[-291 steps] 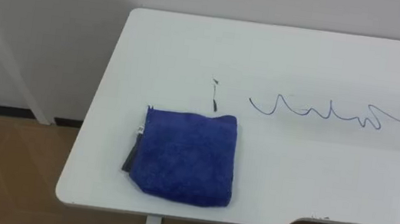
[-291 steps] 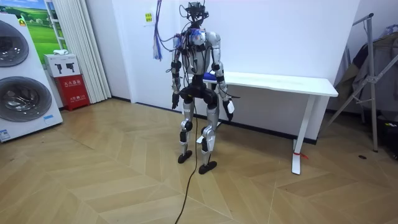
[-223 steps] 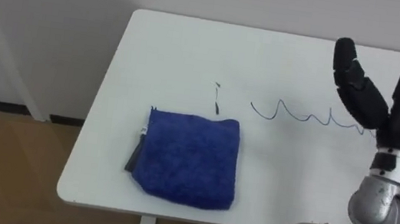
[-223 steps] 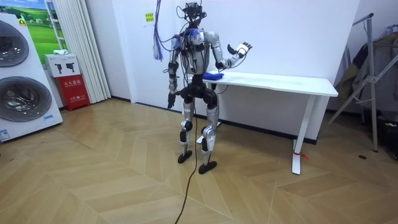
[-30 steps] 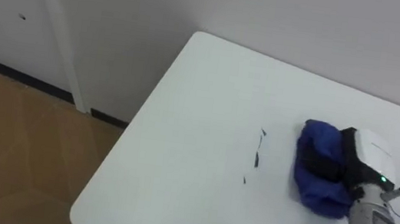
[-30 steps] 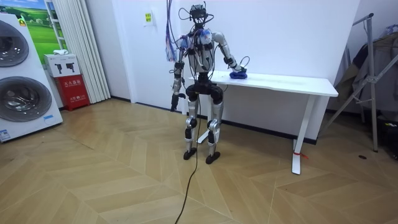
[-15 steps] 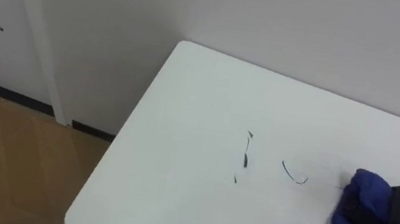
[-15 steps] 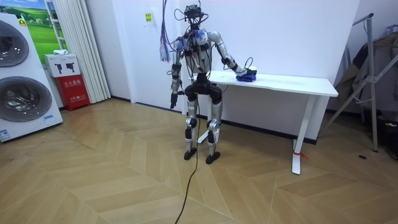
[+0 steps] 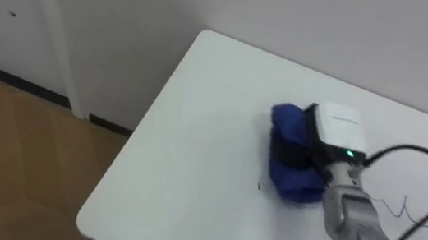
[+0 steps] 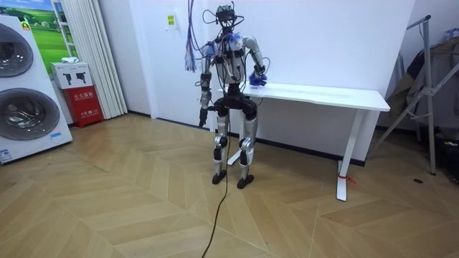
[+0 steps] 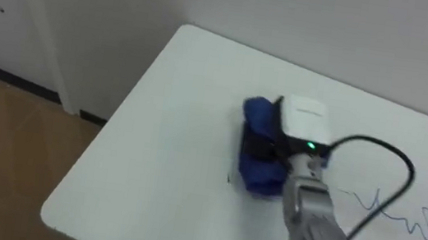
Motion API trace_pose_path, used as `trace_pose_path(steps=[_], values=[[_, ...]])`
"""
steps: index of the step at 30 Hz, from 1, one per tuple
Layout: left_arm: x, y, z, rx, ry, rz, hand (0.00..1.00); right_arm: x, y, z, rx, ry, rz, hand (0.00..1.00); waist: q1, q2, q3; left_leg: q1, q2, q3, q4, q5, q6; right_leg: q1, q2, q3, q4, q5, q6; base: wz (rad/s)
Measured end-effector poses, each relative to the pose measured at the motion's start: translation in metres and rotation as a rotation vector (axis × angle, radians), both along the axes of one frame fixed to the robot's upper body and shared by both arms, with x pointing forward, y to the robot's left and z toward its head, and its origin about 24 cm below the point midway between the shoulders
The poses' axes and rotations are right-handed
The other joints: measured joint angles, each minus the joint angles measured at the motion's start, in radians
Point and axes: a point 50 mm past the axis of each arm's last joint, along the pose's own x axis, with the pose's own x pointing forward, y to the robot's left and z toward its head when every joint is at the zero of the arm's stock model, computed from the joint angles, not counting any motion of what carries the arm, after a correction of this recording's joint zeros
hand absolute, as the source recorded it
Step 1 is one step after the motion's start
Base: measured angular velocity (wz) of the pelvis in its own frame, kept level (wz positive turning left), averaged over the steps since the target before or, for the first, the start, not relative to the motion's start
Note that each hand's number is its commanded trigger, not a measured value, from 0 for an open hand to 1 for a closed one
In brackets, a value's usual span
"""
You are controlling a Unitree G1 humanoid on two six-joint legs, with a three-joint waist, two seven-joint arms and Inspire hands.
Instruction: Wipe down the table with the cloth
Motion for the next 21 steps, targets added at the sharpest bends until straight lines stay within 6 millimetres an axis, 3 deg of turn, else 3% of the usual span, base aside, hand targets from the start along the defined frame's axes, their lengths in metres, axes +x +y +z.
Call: trace_pose_path(steps=[4, 8, 10, 11, 13, 16, 18, 19, 21], values=[[-0.027, 0.000, 0.000, -0.001, 0.065, 0.026, 0.00, -0.005, 0.000, -0.010, 0.008, 0.065, 0.017, 1.00, -0.004, -0.006, -0.0036, -0.001, -0.011, -0.017, 0.004, 0.000, 0.000, 0.018, -0.013, -0.014, -0.017, -0.003, 0.005, 0.33], [-0.023, 0.004, 0.002, 0.001, 0.039, 0.037, 0.00, -0.025, -0.030, -0.031, 0.013, 0.113, -0.047, 1.00, -0.022, -0.001, -0.0022, 0.006, -0.020, -0.022, 0.007, 0.001, 0.001, 0.032, -0.025, -0.027, -0.016, -0.006, 0.009, 0.14], [-0.021, 0.007, 0.003, 0.011, 0.028, 0.041, 0.00, -0.045, -0.046, -0.043, 0.063, 0.114, -0.113, 1.00, -0.072, 0.003, -0.0057, 0.023, -0.021, -0.022, 0.006, 0.001, 0.001, 0.052, -0.030, -0.007, -0.018, -0.008, 0.013, 0.05], [-0.021, 0.009, 0.004, 0.020, 0.018, 0.049, 0.00, -0.056, -0.056, -0.049, 0.081, 0.111, -0.150, 1.00, -0.090, 0.005, -0.0150, 0.026, -0.022, -0.020, 0.006, 0.001, 0.001, 0.054, -0.031, 0.000, -0.017, -0.008, 0.013, -0.07], [-0.020, 0.013, 0.006, 0.035, -0.005, 0.067, 0.00, -0.072, -0.070, -0.058, 0.109, 0.118, -0.211, 1.00, -0.116, 0.008, -0.0219, 0.041, -0.024, -0.012, 0.002, 0.001, 0.001, 0.060, -0.031, 0.004, -0.014, -0.008, 0.013, -0.16], [-0.015, 0.021, 0.010, 0.074, -0.053, 0.094, 0.00, -0.095, -0.098, -0.068, 0.141, 0.107, -0.351, 1.00, -0.170, 0.008, -0.0243, 0.063, -0.023, 0.006, -0.008, 0.001, 0.001, 0.079, -0.032, 0.005, -0.013, -0.008, 0.013, -0.05], [-0.016, 0.025, 0.012, 0.091, -0.071, 0.112, 0.00, -0.110, -0.117, -0.073, 0.157, 0.109, -0.450, 1.00, -0.179, 0.005, -0.0248, 0.076, -0.023, 0.015, -0.010, 0.001, 0.001, 0.089, -0.032, 0.006, -0.014, -0.008, 0.013, -0.22], [-0.019, 0.026, 0.012, 0.100, -0.071, 0.122, 0.00, -0.120, -0.126, -0.075, 0.162, 0.111, -0.503, 1.00, -0.178, 0.003, -0.0302, 0.078, -0.024, 0.017, -0.010, 0.001, 0.001, 0.095, -0.033, 0.005, -0.014, -0.008, 0.013, -0.20], [-0.021, 0.027, 0.013, 0.106, -0.068, 0.128, 0.00, -0.129, -0.138, -0.078, 0.190, 0.107, -0.579, 1.00, -0.191, 0.000, -0.0296, 0.083, -0.027, 0.015, -0.010, 0.001, 0.001, 0.102, -0.034, -0.009, -0.014, -0.008, 0.014, -0.03]])
